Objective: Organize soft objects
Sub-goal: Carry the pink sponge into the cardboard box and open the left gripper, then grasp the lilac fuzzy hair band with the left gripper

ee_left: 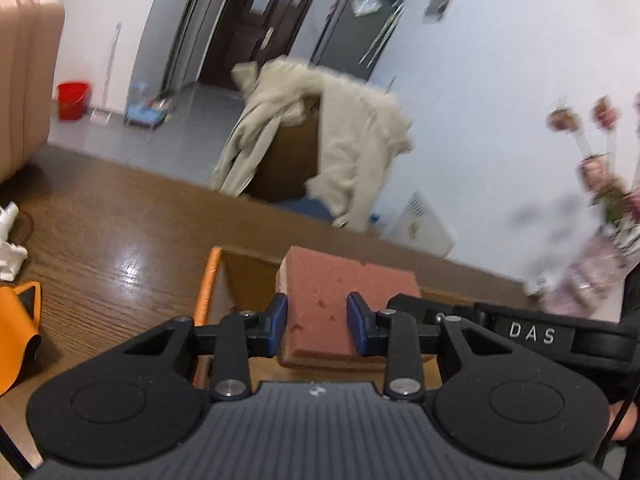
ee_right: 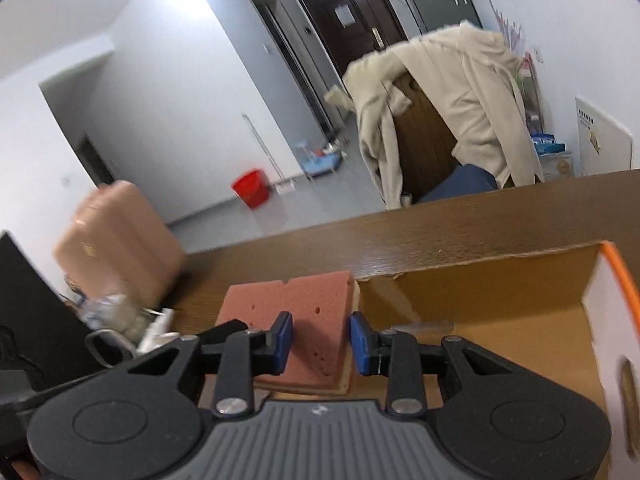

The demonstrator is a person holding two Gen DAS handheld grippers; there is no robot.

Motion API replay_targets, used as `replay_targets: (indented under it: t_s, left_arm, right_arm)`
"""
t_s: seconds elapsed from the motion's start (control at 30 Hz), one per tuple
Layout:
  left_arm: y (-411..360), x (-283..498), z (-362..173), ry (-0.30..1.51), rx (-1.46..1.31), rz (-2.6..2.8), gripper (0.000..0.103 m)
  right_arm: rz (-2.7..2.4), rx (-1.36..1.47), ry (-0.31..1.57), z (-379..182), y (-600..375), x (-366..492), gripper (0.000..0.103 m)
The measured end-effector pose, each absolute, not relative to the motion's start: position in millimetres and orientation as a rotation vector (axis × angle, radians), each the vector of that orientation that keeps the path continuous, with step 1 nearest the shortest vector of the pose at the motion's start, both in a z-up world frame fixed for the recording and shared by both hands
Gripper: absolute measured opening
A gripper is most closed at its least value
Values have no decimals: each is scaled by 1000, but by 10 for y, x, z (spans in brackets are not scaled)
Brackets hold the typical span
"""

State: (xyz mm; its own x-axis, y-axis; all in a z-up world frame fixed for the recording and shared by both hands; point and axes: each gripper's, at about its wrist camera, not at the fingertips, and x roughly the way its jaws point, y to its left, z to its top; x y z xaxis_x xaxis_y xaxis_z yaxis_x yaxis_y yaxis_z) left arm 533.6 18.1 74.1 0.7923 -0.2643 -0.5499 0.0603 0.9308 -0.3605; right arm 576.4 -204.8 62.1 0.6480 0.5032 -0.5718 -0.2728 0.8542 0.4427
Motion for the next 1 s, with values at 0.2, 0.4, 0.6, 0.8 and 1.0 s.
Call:
replay_targets:
  t_s: [0.2,0.4,0.6,0.8,1.0]
  left_arm:
    - [251,5528,681,687,-307,-144,54]
    - [244,5422,739,664,-321,-131,63]
    - [209,4955,1219,591,-266,-155,69]
    - [215,4139,1783,486,-188,-179,86]
    - [243,3296,2079,423,-114,-180,96]
  right_arm:
    - [424,380,877,189,-1889,6133,33]
    - [403,342,804,353,-1887,5972,38]
    - [384,329,715,900,-2100,5512,45]
    - [383,244,612,1522,-2397,4722,59]
    - [381,228,542,1911,-2789,3752,76]
